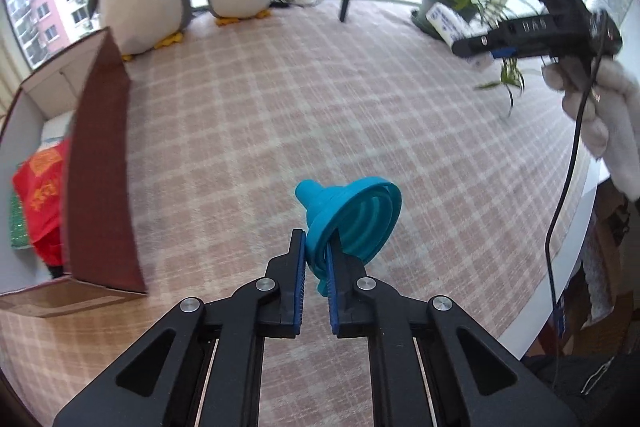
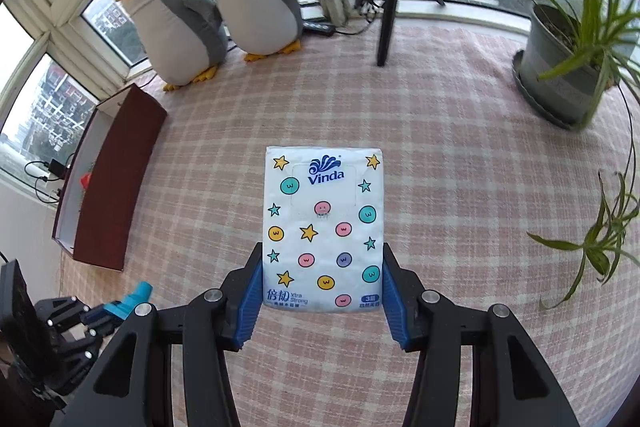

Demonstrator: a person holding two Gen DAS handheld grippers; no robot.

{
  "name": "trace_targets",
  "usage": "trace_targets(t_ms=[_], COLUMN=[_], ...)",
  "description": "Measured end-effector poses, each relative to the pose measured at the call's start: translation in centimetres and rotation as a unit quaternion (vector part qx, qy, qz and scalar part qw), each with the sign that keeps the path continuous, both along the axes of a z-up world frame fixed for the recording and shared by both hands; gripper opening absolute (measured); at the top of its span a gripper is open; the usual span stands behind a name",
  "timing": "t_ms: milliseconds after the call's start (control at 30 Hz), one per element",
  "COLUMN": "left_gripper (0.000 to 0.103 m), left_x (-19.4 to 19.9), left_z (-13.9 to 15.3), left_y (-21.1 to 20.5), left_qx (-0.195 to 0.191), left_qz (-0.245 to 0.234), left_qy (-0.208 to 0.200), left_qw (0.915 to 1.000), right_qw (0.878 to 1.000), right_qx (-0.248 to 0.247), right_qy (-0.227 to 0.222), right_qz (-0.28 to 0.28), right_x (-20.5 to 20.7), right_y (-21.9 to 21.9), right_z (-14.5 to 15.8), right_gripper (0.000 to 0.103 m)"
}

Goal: Organize soft objects
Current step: 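Carry the blue funnel with the left gripper while the right gripper carries the tissue pack to the box, then open the left gripper to drop the funnel while the right gripper drops the tissue pack in the box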

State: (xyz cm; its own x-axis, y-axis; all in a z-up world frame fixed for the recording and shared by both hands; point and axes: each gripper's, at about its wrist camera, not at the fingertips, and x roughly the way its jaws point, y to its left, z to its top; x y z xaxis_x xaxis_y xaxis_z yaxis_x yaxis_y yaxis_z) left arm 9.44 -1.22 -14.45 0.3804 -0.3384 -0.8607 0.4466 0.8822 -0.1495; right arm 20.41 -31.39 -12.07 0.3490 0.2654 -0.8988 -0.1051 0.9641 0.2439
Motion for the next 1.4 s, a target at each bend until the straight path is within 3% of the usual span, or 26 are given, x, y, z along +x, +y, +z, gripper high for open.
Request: trace_targets(t_ms=[233,633,1100,1400], left_gripper=[0.008,0.008,0.008,0.008], left_x=[1.5,5.6,14.1,18.0], left_z=[4.3,7.7,5.8,3.9], left_y=[6.7,17.8,22.6,23.9], left_qx=[-0.008,0.031,0.038,0.041], left_qz=[0.075,0.169,0.185,0.179], left_qy=[-0.035,-0.072,-0.054,-0.04], left_qw=[0.9966,0.9825,0.9806,0.9821], right_qw=[0.998,0.983,0.973,0.971], right_qx=[-0.008,-0.013,-0.021,-0.039], right_qy=[-0.03,-0.071,-0.07,-0.054], right_qz=[0.059,0.167,0.218,0.231], right_x=[0.5,1.9,6.5,9.9], right_y=[6.4,20.4,33.6,38.1], right_z=[2.5,5.3,4.4,1.7], right_gripper=[0.048,0.048,0.048,0.048])
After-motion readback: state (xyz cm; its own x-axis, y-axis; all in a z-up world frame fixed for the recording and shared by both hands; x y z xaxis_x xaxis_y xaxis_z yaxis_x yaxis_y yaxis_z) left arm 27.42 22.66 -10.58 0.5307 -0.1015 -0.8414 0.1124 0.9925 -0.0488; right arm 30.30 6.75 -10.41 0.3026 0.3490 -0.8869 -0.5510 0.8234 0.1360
